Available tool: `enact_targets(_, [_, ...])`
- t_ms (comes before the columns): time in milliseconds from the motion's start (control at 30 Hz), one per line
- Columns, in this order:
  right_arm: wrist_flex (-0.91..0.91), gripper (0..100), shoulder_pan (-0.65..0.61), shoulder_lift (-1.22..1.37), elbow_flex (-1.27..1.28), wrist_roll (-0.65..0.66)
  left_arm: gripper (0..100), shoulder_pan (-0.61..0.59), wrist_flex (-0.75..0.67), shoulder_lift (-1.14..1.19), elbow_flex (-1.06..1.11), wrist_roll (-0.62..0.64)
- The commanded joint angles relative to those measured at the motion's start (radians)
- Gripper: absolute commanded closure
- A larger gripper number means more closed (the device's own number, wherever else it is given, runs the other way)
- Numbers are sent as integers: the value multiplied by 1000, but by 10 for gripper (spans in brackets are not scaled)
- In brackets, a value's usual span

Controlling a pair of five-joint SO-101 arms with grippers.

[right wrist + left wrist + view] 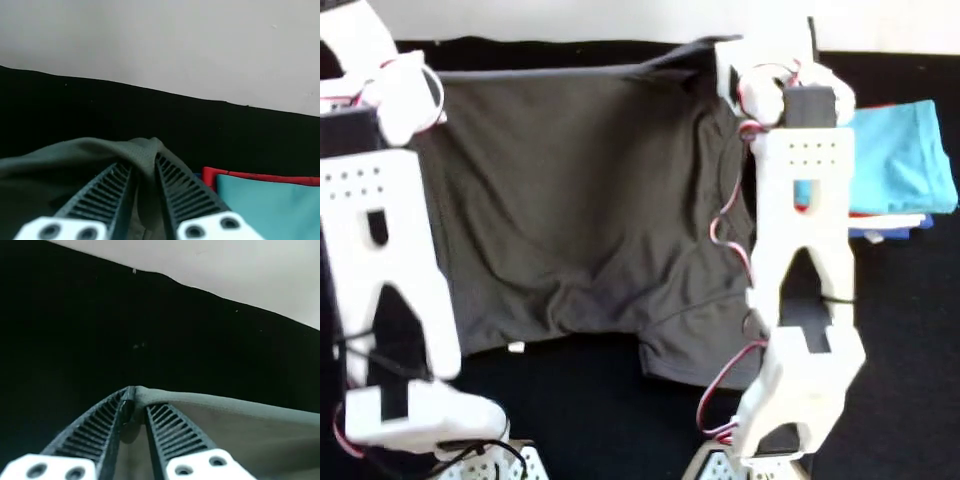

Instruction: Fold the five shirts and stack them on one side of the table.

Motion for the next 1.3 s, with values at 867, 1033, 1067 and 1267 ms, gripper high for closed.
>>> enact_targets(867, [314, 992, -13, 272, -157, 9, 991, -5, 258, 490, -194, -26])
enact_targets(1033, [463, 992, -7, 222, -160, 11, 991, 1, 474, 407, -194, -121])
enact_targets(1067, [483, 992, -5, 222, -160, 11, 991, 1, 502, 398, -193, -137])
enact_targets(1267, [648, 992, -10, 213, -168, 12, 991, -25, 617, 346, -189, -167])
